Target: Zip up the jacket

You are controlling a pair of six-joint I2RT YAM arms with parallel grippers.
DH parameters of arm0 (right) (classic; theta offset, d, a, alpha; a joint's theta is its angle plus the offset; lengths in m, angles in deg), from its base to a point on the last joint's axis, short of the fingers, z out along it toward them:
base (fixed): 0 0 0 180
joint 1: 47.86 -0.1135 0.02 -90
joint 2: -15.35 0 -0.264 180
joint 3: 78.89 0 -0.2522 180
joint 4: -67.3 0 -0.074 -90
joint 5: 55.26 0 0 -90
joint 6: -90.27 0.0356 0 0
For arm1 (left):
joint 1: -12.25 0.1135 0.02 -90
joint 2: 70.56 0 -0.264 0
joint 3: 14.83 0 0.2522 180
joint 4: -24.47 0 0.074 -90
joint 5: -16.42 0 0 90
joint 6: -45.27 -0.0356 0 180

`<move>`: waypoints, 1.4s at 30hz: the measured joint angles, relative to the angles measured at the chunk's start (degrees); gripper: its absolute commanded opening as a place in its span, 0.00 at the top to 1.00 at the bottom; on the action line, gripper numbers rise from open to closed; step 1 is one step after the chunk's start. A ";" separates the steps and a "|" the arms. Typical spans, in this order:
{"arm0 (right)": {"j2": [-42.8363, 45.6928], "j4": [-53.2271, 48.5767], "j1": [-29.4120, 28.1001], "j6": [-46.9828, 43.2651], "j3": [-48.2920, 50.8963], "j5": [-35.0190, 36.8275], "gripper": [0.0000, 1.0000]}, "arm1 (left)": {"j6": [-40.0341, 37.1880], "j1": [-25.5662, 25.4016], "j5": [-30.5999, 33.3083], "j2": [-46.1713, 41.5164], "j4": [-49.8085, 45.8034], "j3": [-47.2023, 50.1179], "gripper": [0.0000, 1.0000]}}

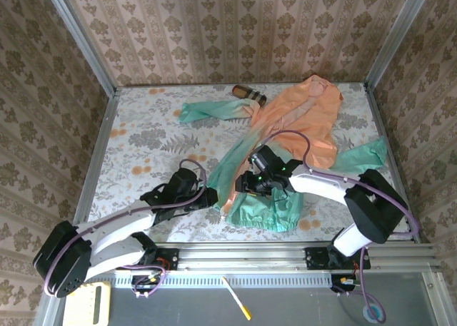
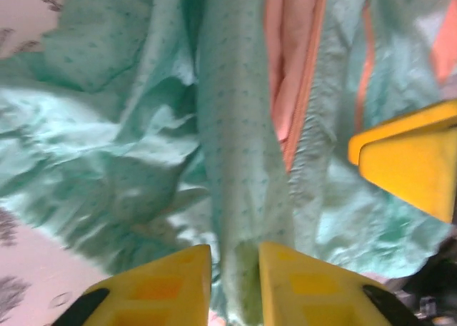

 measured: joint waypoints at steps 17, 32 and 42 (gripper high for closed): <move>-5.57 -2.99 -1.68 -1.44 -1.36 3.63 0.63 | -11.34 -8.74 6.21 16.22 -15.15 -15.39 0.63; -3.28 -5.27 1.57 -6.10 2.01 7.10 0.63 | -6.38 -8.63 4.26 10.32 -10.54 -13.18 1.00; 5.62 -7.85 2.86 -7.58 3.80 8.55 0.57 | 3.13 -5.57 0.83 5.66 2.05 -3.52 1.00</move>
